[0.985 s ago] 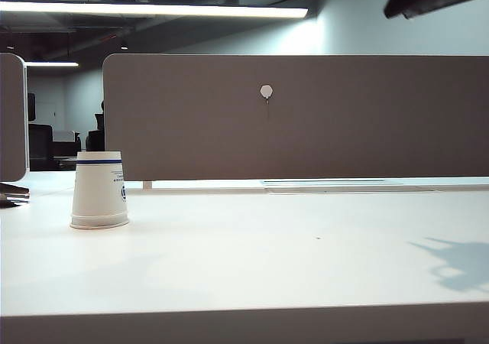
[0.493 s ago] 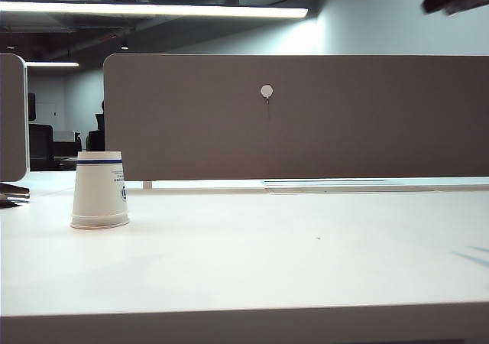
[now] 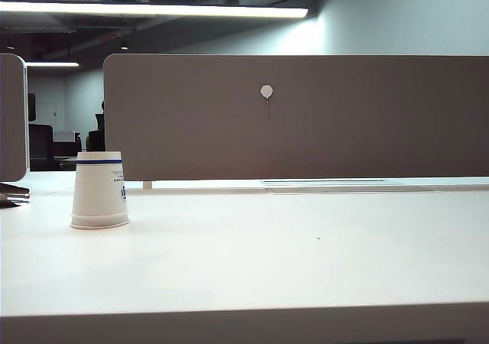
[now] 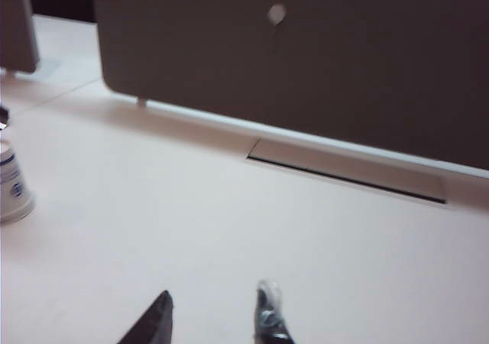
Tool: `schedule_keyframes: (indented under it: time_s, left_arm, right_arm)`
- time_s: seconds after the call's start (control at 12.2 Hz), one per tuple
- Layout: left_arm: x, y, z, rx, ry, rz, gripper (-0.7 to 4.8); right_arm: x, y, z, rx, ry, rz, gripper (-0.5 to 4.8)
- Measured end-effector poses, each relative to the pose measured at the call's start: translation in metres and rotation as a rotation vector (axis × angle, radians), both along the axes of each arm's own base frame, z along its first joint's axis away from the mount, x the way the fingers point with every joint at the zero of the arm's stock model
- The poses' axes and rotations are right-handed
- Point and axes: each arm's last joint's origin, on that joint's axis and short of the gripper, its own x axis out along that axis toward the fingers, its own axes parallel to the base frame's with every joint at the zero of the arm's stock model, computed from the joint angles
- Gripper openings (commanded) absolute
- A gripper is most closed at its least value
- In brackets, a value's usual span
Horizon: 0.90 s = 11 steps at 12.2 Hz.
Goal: Carefully pick up the cup on the right and stack it on top of the cup on the left.
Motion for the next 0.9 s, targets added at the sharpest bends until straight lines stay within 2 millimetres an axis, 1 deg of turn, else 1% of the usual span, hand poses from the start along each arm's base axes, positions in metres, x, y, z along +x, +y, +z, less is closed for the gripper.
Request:
schedule_keyframes:
  time_s: [0.08, 0.16, 0.25, 0.33, 0.49, 0.66, 0.9]
  left_arm:
    - [0.000, 0.000, 0.000, 0.000, 0.000, -0.001, -0.06]
    - [0.000, 0.000, 0.000, 0.000, 0.000, -0.001, -0.06]
    - [0.000, 0.000, 0.000, 0.000, 0.000, -0.001, -0.06]
    - [0.000, 0.000, 0.000, 0.000, 0.001, -0.002, -0.06]
    - [0.000, -0.001, 0.000, 0.004, 0.001, -0.019, -0.06]
    - [0.000, -0.001, 0.000, 0.004, 0.005, -0.021, -0.06]
    - [0.000, -0.001, -0.001, 0.005, 0.005, -0.024, -0.06]
  right_arm:
    - [-0.003, -0.002, -0.002, 0.005, -0.011, -0.014, 1.43]
    - [-0.010, -0.007, -0.009, 0.013, -0.028, -0.048, 1.43]
    - [-0.019, -0.013, -0.022, 0.029, -0.056, -0.085, 1.43]
    - [-0.021, -0.014, -0.024, 0.038, -0.072, -0.093, 1.45]
    - [-0.020, -0.016, -0.025, 0.056, -0.098, -0.181, 1.48]
    - [-0.016, -0.015, -0.034, 0.044, -0.078, -0.218, 1.48]
    - [-0.013, -0.016, -0.039, 0.050, -0.083, -0.287, 1.48]
